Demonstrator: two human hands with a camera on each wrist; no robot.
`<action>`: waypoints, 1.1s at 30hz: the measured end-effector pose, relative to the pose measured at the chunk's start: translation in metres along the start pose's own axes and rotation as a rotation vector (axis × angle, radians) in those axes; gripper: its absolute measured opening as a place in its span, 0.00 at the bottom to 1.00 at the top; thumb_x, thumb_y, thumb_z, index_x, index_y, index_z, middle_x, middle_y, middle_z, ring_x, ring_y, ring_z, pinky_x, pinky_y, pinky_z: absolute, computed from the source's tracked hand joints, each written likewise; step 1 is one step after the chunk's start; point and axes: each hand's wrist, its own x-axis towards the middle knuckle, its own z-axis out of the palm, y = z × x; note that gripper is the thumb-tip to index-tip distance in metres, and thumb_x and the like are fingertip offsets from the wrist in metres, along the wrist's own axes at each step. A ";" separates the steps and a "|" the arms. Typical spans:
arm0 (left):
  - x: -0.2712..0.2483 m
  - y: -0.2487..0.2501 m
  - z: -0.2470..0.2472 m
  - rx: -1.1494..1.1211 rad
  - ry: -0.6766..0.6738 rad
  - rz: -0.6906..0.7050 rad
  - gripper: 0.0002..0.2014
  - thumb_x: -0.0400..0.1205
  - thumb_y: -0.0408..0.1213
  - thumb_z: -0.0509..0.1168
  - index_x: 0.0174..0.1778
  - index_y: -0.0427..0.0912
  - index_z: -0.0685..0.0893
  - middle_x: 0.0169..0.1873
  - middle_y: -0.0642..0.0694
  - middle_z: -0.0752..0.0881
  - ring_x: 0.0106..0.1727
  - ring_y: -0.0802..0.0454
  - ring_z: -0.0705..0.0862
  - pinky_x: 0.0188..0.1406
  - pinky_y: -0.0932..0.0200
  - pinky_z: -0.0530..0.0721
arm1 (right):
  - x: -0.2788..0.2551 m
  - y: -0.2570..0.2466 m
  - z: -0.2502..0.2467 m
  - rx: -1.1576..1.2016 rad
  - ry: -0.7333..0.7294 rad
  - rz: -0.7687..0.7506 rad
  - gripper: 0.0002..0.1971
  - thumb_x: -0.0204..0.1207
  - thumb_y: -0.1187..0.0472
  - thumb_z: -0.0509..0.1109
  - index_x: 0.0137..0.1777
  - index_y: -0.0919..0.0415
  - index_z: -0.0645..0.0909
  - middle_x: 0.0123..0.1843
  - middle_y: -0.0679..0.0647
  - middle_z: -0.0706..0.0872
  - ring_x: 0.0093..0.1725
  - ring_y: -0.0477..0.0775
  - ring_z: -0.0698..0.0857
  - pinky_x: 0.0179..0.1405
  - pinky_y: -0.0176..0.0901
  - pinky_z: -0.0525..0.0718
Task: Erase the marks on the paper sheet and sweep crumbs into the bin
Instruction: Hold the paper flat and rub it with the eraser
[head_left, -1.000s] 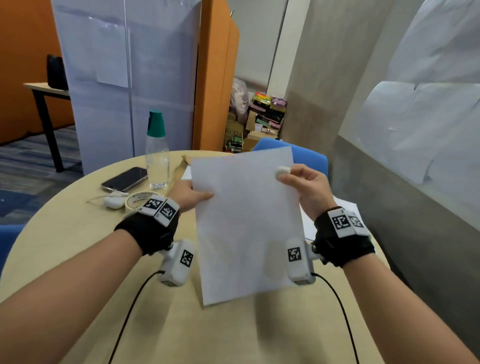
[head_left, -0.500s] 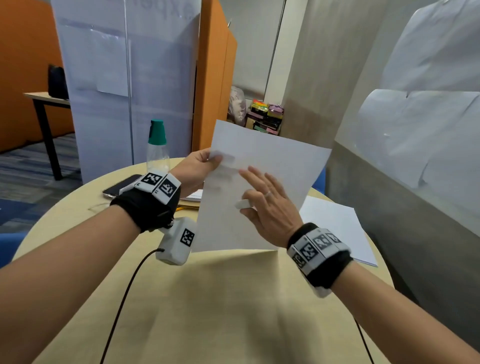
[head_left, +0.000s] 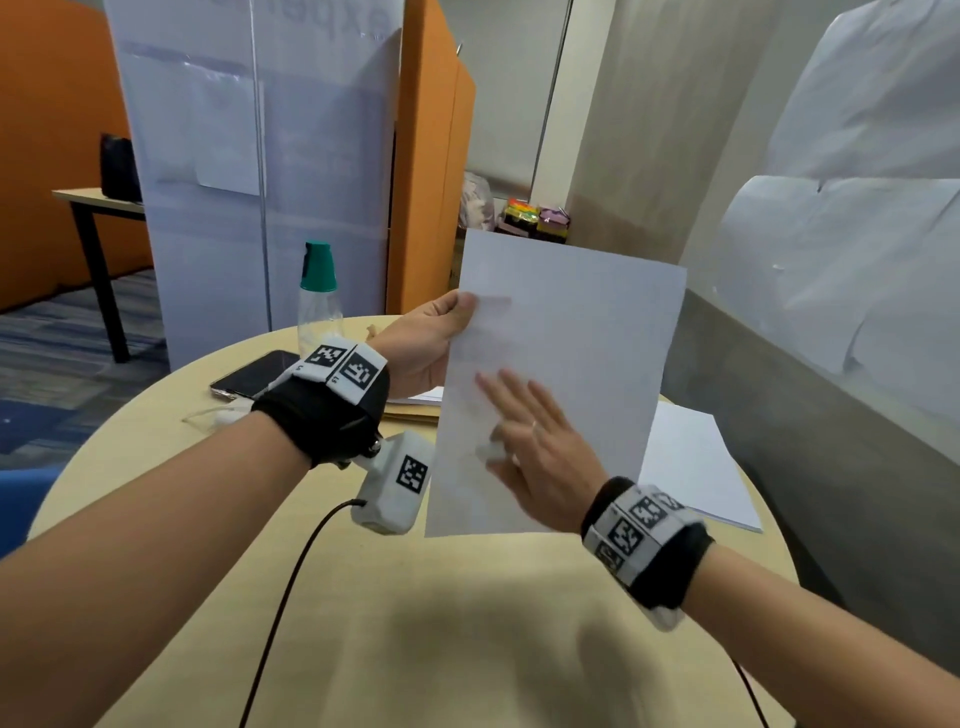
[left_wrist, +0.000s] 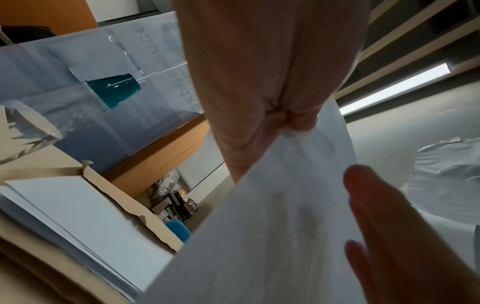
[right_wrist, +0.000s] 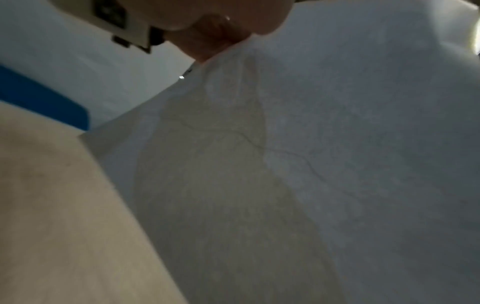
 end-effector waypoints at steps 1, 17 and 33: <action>0.001 -0.002 0.002 -0.009 -0.011 -0.006 0.13 0.87 0.43 0.50 0.54 0.47 0.79 0.47 0.47 0.89 0.43 0.51 0.91 0.46 0.49 0.88 | 0.002 0.002 -0.001 -0.011 0.007 0.043 0.13 0.85 0.52 0.46 0.47 0.59 0.66 0.75 0.66 0.72 0.78 0.65 0.67 0.78 0.56 0.60; -0.041 -0.083 -0.011 -0.165 0.295 -0.283 0.18 0.90 0.40 0.41 0.71 0.46 0.72 0.58 0.43 0.83 0.48 0.47 0.84 0.39 0.47 0.88 | -0.046 0.025 -0.058 0.890 0.776 1.361 0.05 0.84 0.56 0.56 0.46 0.52 0.70 0.50 0.50 0.83 0.48 0.46 0.82 0.50 0.41 0.78; -0.084 -0.129 -0.003 1.321 0.193 -0.525 0.54 0.80 0.33 0.66 0.77 0.52 0.22 0.80 0.42 0.27 0.83 0.36 0.43 0.79 0.40 0.55 | -0.065 -0.039 -0.009 1.653 0.095 1.841 0.13 0.82 0.55 0.59 0.36 0.58 0.73 0.42 0.58 0.85 0.42 0.55 0.85 0.47 0.44 0.81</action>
